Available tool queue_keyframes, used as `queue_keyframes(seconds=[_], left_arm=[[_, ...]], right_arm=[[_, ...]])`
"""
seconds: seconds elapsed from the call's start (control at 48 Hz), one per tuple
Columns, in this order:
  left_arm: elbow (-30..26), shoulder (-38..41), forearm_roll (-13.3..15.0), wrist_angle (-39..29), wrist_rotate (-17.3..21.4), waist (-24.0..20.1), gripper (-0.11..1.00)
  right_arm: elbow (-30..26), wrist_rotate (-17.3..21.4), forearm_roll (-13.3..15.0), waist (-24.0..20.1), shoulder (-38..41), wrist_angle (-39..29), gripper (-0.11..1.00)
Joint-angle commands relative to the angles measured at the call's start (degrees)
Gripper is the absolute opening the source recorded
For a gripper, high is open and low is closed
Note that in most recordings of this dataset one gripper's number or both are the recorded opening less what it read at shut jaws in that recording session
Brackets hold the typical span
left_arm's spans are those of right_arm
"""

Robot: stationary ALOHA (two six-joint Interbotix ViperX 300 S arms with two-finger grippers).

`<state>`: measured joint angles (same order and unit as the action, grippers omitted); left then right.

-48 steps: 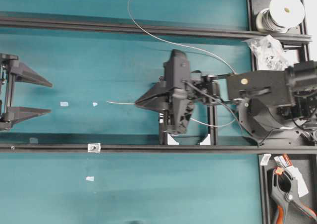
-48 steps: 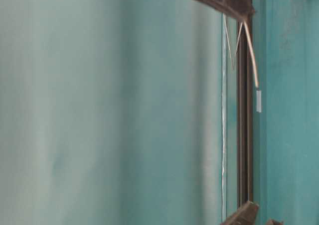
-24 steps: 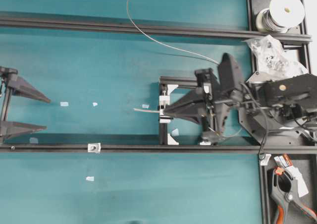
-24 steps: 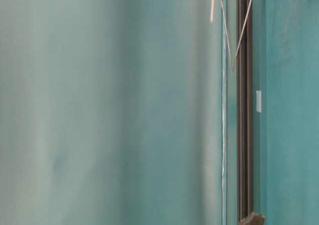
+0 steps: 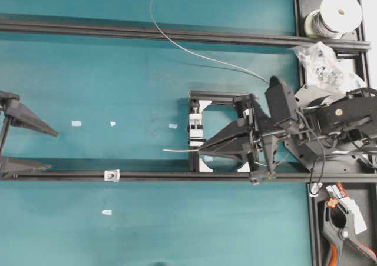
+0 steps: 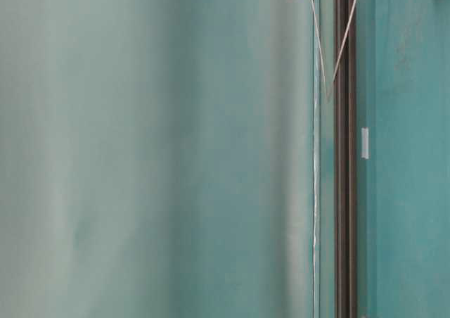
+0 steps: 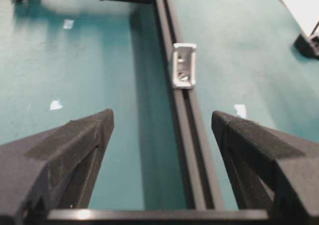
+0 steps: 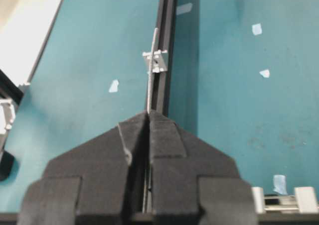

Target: Insert the wire through the hole in the metal fitting.

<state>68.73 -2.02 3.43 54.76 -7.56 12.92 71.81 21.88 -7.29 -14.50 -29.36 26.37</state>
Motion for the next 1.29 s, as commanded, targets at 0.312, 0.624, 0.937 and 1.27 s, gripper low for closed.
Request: queue_keyframes(seconds=[0.312,0.624,0.937,1.27], left_arm=[[-6.6,11.3,0.4,3.2,-0.1,1.1,0.86],[-7.2,14.2,0.4,8.4,-0.1,1.7,0.85],[-7.8,16.5,0.5,8.7,-0.2,2.8,0.85],[-8.7,18.1,0.5,8.9,-0.6,3.2,0.85]], right_arm=[[-2.3,-5.4,-13.6,-8.0,13.8,13.4,0.0],[-5.0,-16.8,-31.0,-16.1,20.2,18.6,0.0],[-7.8,-19.5,-36.7,-19.7,26.4,21.4,0.0],[-8.5,-19.5,-41.0,-23.6,31.6,28.4,0.0]])
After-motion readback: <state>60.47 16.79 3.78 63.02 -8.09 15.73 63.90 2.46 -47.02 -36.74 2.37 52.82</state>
